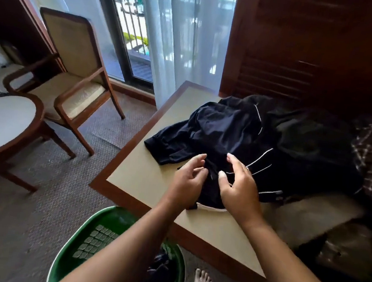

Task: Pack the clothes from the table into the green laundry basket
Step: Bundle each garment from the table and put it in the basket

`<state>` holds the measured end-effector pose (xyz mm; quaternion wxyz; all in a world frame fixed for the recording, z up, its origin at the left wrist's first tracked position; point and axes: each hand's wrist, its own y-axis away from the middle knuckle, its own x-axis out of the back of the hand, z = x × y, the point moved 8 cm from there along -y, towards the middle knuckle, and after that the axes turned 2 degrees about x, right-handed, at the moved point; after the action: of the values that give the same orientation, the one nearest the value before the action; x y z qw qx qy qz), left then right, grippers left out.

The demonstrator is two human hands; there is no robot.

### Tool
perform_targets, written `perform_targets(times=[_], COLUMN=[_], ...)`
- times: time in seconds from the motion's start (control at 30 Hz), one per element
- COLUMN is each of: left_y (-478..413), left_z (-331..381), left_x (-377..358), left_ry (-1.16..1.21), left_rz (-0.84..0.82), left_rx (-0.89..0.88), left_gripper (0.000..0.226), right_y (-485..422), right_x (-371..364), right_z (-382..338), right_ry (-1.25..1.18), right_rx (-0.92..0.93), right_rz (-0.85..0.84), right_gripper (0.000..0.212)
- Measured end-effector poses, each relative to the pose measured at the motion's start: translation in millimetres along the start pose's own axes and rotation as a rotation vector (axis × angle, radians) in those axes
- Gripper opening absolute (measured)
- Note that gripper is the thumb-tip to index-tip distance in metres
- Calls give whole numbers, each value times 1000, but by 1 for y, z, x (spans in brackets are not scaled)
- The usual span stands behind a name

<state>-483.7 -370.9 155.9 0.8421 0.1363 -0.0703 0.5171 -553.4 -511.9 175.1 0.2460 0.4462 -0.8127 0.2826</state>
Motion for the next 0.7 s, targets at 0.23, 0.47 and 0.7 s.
perform_targets(times=[0.23,0.47,0.7], left_y=[-49,-65,-72], left_z=[4,1,6], left_x=[-25,-14,-22], left_ry=[-148,-393,-215], left_rz=[66,102,-91], left_rx=[60,-3,68], left_gripper=[45,95,77], right_y=[-69,-70,-45], right_x=[-21,-9,-5], right_z=[111,80,-5], right_ry=[466,290,-706], right_rx=[-232,-197,-122], right_rz=[-381,-168,-490], right_gripper=[109,44,16])
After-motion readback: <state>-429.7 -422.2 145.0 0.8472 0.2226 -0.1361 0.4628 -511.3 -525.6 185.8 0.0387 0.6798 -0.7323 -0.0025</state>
